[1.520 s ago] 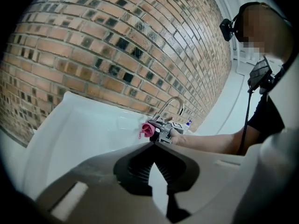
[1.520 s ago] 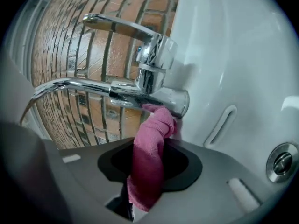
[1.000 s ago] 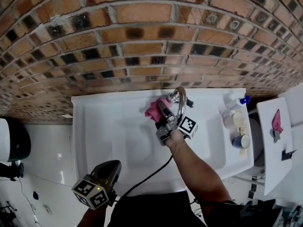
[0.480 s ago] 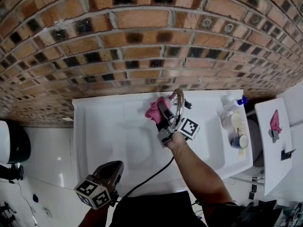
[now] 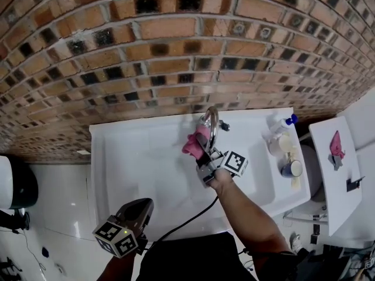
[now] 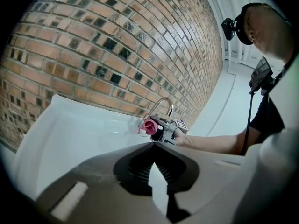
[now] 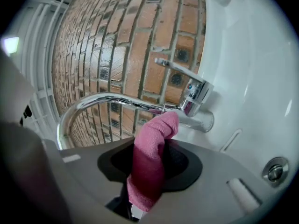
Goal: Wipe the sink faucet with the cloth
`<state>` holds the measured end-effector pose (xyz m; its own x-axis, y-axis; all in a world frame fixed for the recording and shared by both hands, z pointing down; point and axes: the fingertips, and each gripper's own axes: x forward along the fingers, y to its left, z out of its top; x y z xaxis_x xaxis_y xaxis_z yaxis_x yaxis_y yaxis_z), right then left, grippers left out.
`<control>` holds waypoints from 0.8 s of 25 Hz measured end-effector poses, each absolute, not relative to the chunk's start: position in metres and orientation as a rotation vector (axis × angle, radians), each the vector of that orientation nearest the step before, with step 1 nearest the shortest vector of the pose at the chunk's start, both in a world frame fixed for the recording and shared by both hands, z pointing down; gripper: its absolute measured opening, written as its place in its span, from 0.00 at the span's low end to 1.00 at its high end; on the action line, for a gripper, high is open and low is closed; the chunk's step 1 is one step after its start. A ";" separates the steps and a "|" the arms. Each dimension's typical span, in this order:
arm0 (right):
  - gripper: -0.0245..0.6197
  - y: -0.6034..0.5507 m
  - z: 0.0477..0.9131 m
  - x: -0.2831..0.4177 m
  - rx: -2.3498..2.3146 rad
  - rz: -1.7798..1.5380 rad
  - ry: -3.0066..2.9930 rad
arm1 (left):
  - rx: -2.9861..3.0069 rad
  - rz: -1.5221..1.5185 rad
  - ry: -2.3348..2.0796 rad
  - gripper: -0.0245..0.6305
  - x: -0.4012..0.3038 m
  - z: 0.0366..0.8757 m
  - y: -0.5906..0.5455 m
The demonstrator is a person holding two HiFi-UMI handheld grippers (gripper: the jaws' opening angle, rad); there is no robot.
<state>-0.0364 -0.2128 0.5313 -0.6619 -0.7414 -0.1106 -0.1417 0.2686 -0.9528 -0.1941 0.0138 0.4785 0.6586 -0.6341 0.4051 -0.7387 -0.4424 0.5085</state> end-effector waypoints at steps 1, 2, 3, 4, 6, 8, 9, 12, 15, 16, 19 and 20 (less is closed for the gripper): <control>0.26 -0.206 0.529 -0.031 -0.805 -1.402 1.997 | 2.214 0.203 -1.045 0.05 -0.191 0.477 0.015; 0.26 -0.199 0.526 -0.025 -0.818 -1.393 2.006 | 2.226 0.205 -1.031 0.05 -0.187 0.476 0.017; 0.26 -0.190 0.523 -0.019 -0.832 -1.384 2.019 | 2.239 0.209 -1.016 0.05 -0.183 0.475 0.018; 0.26 -0.181 0.520 -0.013 -0.847 -1.374 2.035 | 2.251 0.215 -0.999 0.05 -0.179 0.474 0.020; 0.26 -0.161 0.512 -0.003 -0.866 -1.365 2.065 | 2.276 0.231 -0.965 0.05 -0.170 0.474 0.023; 0.26 -0.138 0.505 0.009 -0.909 -1.367 2.101 | 2.301 0.244 -0.934 0.05 -0.159 0.474 0.026; 0.26 -0.126 0.503 0.017 -0.961 -1.367 2.130 | 2.310 0.246 -0.924 0.05 -0.154 0.473 0.027; 0.26 -0.087 0.485 0.027 -0.948 -1.374 2.162 | 2.324 0.226 -0.925 0.05 -0.138 0.464 0.034; 0.26 -0.048 0.481 0.051 -1.112 -1.293 2.384 | 2.319 0.197 -0.981 0.05 -0.124 0.456 0.043; 0.26 -0.034 0.477 0.056 -1.142 -1.253 2.461 | 2.310 0.194 -1.000 0.05 -0.119 0.457 0.048; 0.26 0.010 0.458 0.067 -1.110 -1.173 2.595 | 2.275 0.177 -1.034 0.05 -0.100 0.459 0.066; 0.26 0.025 0.451 0.071 -1.088 -1.151 2.624 | 2.263 0.166 -1.041 0.05 -0.092 0.459 0.073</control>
<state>0.0715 0.0254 0.4512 -0.7457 -0.6353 0.2010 -0.5781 0.4668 -0.6693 -0.0922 0.0729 0.4589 0.6794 -0.6397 0.3594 -0.7199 -0.4864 0.4952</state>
